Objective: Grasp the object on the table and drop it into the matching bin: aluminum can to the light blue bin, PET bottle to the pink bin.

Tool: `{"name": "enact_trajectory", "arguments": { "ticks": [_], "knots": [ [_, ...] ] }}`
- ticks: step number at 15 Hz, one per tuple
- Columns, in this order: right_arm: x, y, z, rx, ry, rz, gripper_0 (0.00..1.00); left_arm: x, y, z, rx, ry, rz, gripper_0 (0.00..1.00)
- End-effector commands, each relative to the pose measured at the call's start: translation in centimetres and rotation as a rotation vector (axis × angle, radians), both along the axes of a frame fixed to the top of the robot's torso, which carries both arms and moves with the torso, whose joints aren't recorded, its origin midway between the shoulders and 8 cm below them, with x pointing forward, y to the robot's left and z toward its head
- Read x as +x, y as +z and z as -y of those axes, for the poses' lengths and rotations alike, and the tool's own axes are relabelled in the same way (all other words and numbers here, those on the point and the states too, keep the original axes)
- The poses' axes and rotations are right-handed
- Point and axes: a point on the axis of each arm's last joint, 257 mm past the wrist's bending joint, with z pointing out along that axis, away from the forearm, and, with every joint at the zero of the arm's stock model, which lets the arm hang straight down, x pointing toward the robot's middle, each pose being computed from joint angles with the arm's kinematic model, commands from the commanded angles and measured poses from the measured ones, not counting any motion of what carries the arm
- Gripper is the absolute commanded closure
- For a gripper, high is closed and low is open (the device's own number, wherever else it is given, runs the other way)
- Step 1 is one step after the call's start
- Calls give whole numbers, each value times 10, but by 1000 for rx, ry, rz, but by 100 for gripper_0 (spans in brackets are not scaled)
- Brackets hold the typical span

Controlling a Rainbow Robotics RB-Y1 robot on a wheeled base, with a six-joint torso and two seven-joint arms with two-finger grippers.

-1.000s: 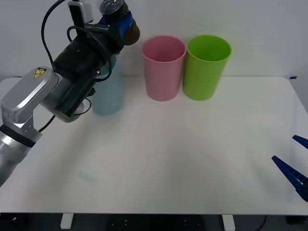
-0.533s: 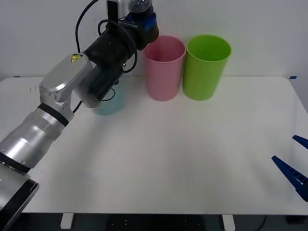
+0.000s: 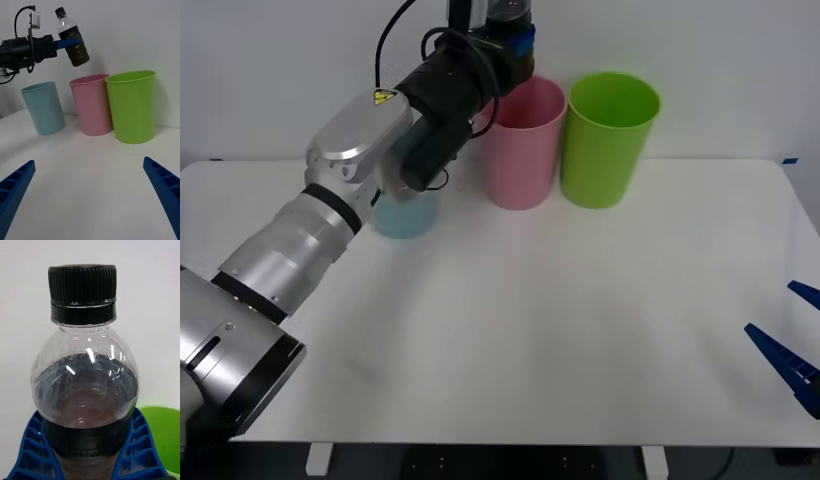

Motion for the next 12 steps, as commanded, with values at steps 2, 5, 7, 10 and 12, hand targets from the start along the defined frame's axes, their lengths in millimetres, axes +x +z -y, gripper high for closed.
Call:
{"name": "enact_trajectory", "arguments": {
  "ticks": [2, 5, 7, 10, 12],
  "knots": [
    [0, 0, 0, 0, 0, 0, 0, 7, 1, 15, 33, 0, -8, 100],
    [0, 0, 0, 0, 0, 0, 0, 10, 2, 22, 41, 1, -15, 100],
    [0, 0, 0, 0, 0, 0, 0, 10, 2, 22, 43, 2, -13, 100],
    [0, 0, 0, 0, 0, 0, 0, 10, 3, 21, 43, 4, -13, 100],
    [0, 0, 0, 0, 0, 0, 0, 11, 2, 20, 44, 6, -14, 89]
  ]
}}
